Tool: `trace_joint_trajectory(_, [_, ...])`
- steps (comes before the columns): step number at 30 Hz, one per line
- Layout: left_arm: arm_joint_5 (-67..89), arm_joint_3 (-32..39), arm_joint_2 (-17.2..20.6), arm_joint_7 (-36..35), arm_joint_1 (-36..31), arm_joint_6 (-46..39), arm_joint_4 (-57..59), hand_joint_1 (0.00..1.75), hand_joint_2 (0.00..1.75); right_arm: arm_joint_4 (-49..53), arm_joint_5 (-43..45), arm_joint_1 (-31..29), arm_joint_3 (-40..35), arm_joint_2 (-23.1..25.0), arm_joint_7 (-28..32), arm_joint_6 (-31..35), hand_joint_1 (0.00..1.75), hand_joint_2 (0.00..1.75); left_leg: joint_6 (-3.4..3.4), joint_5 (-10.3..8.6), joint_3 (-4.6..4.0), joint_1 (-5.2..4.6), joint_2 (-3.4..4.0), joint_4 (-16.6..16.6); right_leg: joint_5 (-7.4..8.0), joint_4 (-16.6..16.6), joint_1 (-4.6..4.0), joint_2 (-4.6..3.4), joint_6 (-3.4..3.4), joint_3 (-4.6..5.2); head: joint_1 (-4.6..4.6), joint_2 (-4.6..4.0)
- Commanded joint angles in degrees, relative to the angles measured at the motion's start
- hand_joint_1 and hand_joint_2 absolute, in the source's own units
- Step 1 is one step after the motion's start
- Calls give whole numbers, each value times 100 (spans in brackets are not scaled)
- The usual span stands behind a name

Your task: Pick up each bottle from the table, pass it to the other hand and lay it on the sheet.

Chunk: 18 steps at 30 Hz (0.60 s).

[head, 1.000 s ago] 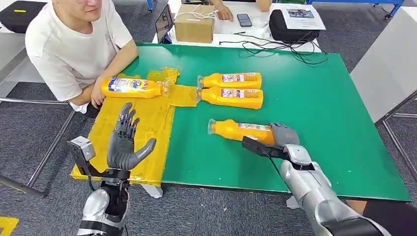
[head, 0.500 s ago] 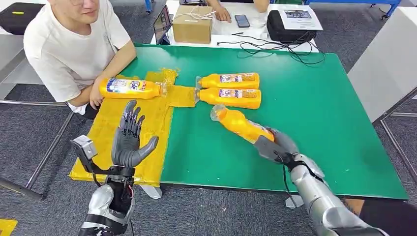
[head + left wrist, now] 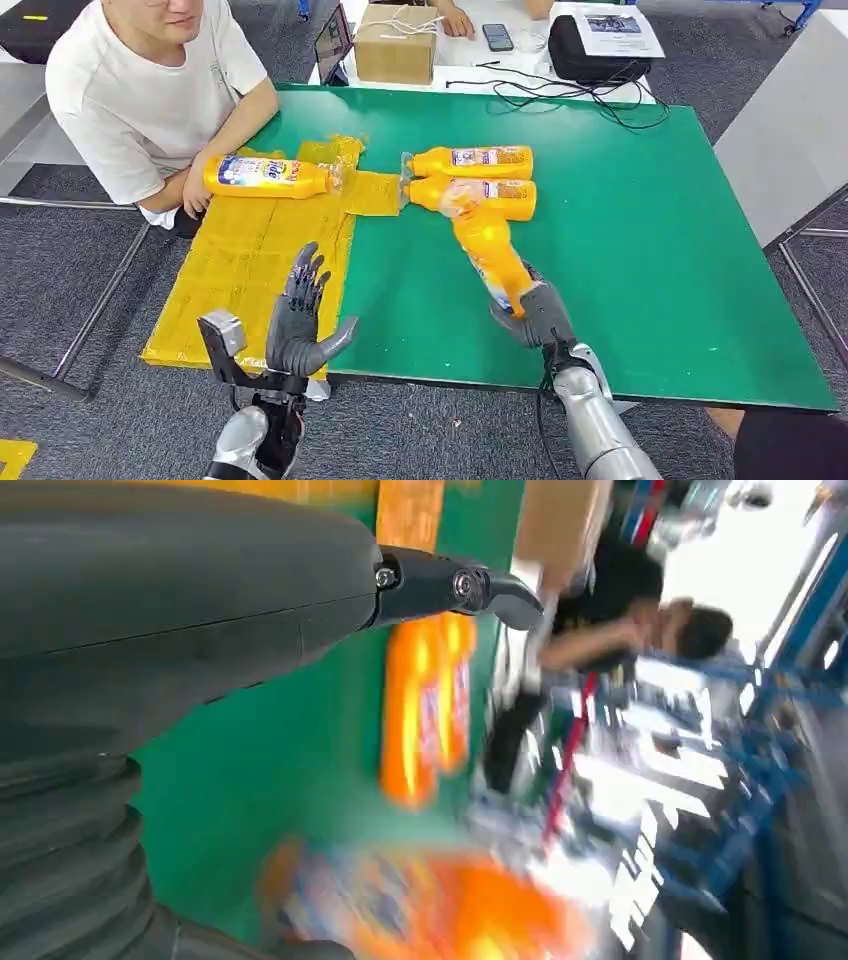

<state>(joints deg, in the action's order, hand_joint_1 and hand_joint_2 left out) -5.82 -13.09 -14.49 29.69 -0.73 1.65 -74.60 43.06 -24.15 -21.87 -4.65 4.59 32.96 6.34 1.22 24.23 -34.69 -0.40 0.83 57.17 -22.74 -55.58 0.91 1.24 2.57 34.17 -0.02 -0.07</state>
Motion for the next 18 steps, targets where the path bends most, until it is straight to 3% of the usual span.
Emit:
trace_joint_trajectory(1, [1792, -1423, 249, 545, 178, -382, 377, 0, 175, 1868, 616, 681, -242, 592, 3, 198, 175, 175, -18, 31, 40, 10, 1, 3, -27, -4, -7, -22, -19, -34, -2, 0])
trace_joint_trajectory(7, [2137, -1596, 283, 552, 133, -542, 280, 0, 175, 1698, 403, 727, -794, 650, -29, 219, 175, 175, -11, 18, 17, 8, 0, -1, -20, 4, -6, -17, 0, -15, -2, 0])
trace_joint_trajectory(9, [2578, -1665, 231, 316, 100, -949, 292, 0, 175, 1578, -131, 751, -1380, 610, -84, 269, 175, 175, -17, 26, 36, 13, -7, 1, -30, 1, -9, -17, -7, -34, -2, 0])
trace_joint_trajectory(10, [2543, -1656, 169, 222, 68, -893, 272, 0, 175, 1494, -840, 758, -1744, 648, -80, 857, 175, 175, -11, 18, 19, 9, 3, -1, -20, 3, -5, -20, -1, -14, -2, 0])
trace_joint_trajectory(12, [2370, -1582, 83, 100, 40, -791, 216, 0, 175, 1303, -870, 722, -1991, 828, -104, 761, 175, 175, -8, 14, 11, 7, -1, -2, -18, 4, -5, -12, 3, -8, -2, 0])
trace_joint_trajectory(18, [801, -1233, -94, -231, -1, 312, 89, 0, 175, 891, -1377, 786, -2965, 1104, 10, 1343, 175, 175, -10, 16, 11, 10, -1, 0, -21, 0, -6, -15, 0, -6, 0, 0])
